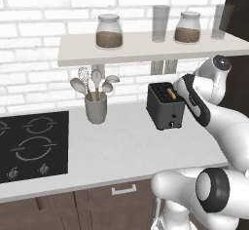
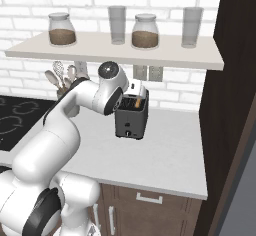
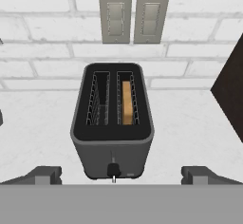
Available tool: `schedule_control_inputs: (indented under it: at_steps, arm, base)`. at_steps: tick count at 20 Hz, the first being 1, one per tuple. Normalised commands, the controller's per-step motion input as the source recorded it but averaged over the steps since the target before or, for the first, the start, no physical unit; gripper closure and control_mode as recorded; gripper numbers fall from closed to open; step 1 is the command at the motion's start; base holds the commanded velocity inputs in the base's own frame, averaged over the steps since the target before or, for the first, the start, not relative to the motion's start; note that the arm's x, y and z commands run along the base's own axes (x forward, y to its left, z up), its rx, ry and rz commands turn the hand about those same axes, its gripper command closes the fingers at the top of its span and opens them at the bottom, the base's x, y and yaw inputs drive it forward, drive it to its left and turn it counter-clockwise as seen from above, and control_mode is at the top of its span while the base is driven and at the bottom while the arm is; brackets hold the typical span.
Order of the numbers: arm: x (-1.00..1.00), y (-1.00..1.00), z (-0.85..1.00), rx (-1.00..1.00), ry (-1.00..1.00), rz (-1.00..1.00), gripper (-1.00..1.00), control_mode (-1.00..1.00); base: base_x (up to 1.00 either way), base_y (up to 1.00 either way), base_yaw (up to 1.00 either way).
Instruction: Start the toaster. Once the lever pops up, take the bread to the plate on the dining counter.
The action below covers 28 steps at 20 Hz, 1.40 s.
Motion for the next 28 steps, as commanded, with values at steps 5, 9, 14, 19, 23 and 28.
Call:
schedule_control_inputs:
  at_steps: [5, 9, 14, 19, 23, 28]
  arm:
    - [0.00, 0.00, 0.00, 0.00, 0.00, 0.00, -1.00, -1.00]
    - [0.00, 0.00, 0.00, 0.00, 0.00, 0.00, -1.00, -1.00]
    - [0.00, 0.00, 0.00, 0.00, 0.00, 0.00, -1.00, -1.00]
    - [0.00, 0.00, 0.00, 0.00, 0.00, 0.00, -1.00, -1.00]
    - [0.00, 0.00, 0.00, 0.00, 0.00, 0.00, -1.00, -1.00]
    - [0.00, 0.00, 0.00, 0.00, 0.00, 0.00, -1.00, -1.00]
  base:
    - [0.00, 0.00, 0.00]
    - [0.00, 0.00, 0.00]
    - [0.00, 0.00, 0.00]
    - [0.00, 0.00, 0.00]
    - [0.00, 0.00, 0.00]
    - [0.00, 0.00, 0.00]
